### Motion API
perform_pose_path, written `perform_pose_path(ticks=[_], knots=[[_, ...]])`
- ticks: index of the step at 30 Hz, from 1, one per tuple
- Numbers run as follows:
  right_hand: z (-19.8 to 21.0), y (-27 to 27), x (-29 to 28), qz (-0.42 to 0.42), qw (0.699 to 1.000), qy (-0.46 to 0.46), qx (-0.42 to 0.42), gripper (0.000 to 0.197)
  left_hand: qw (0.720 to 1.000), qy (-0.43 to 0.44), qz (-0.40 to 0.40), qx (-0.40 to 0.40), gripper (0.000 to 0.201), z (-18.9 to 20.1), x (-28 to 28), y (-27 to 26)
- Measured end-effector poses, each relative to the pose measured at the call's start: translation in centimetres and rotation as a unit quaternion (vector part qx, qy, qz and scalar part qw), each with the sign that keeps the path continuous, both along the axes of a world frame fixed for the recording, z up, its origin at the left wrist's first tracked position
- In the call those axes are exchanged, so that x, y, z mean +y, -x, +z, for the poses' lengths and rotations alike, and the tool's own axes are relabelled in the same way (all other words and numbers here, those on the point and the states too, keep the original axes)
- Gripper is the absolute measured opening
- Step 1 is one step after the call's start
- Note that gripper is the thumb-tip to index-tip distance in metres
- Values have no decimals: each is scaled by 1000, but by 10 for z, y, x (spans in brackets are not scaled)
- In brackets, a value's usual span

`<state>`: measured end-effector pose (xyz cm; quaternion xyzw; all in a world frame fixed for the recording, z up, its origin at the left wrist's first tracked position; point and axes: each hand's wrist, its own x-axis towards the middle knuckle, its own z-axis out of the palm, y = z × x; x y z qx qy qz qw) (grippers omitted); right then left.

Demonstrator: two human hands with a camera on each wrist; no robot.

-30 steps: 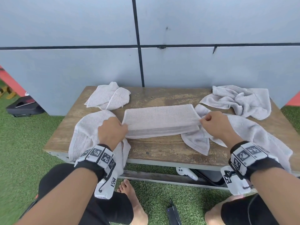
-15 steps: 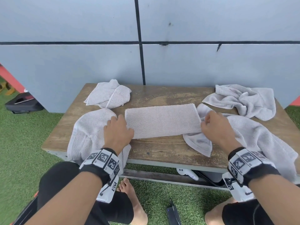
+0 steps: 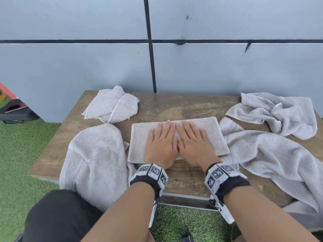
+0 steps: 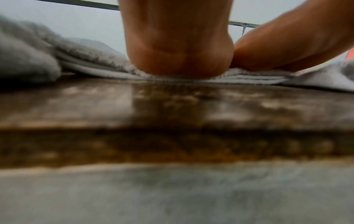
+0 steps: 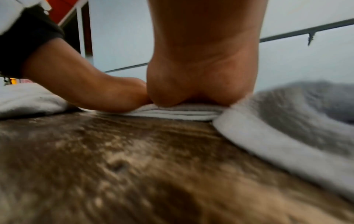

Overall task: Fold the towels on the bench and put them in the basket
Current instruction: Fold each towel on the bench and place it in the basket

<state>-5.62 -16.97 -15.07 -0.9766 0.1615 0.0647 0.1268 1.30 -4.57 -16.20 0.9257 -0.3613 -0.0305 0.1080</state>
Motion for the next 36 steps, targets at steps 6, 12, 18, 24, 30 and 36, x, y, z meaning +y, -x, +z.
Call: perform_pose_path(ticks=[6,12,18,24,30,36], knots=[[-2,2,-13,-10,1000,20,-17,60,1000,21,10,12,57,-2,1,-6],[-4,6,-19,-45,998,12,-30,62,999,22,36,10,58,-7,13,-14],[-3,13,-32,-70,997,21,-26,61,998,14,63,11,58,-8,34,-23],[-2,27,-45,-97,995,13,-11,62,996,3,83,22,60,-7,46,-26],[-1,33,-52,-159,987,-36,-4,75,993,3,117,23,61,-7,44,-25],[23,29,-58,-223,973,-52,1,89,993,-4,117,22,61,-7,44,-23]])
